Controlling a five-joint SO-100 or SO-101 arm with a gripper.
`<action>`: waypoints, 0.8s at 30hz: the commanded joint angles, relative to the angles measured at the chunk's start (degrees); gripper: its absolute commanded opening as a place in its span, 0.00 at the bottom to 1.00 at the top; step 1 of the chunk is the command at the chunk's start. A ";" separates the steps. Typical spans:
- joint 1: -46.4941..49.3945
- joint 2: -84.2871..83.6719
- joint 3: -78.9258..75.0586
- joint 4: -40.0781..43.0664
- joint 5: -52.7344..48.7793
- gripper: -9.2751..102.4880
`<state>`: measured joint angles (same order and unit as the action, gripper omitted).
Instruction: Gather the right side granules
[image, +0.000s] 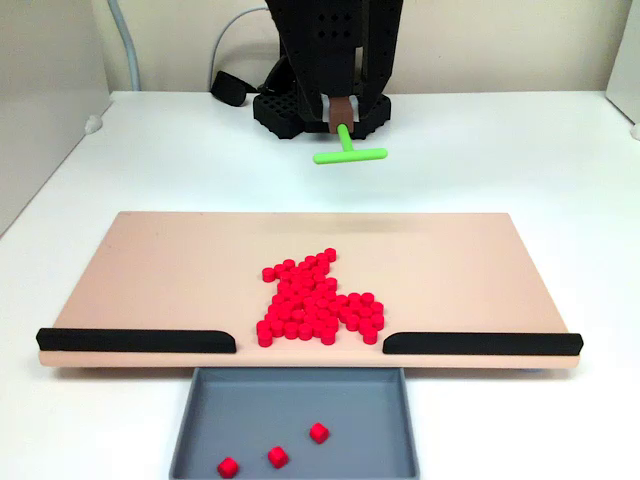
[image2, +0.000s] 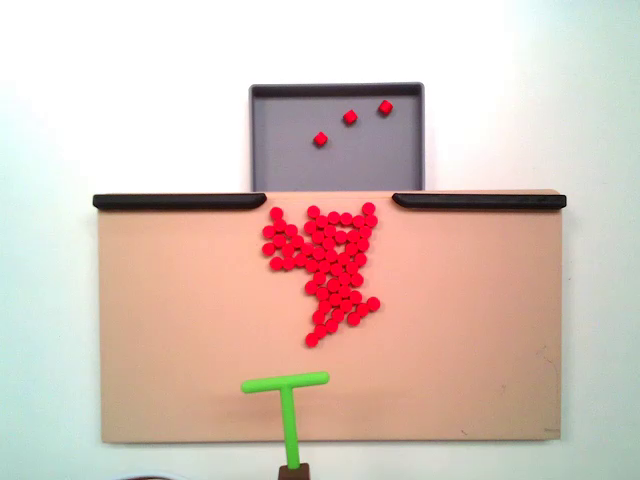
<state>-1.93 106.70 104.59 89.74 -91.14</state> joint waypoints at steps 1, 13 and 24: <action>-0.35 1.14 -1.49 -0.26 -0.44 0.08; -0.18 0.88 -1.49 -0.26 -0.44 0.08; -0.18 0.53 -1.49 -0.26 0.00 0.08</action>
<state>-1.93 106.70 104.59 89.74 -91.14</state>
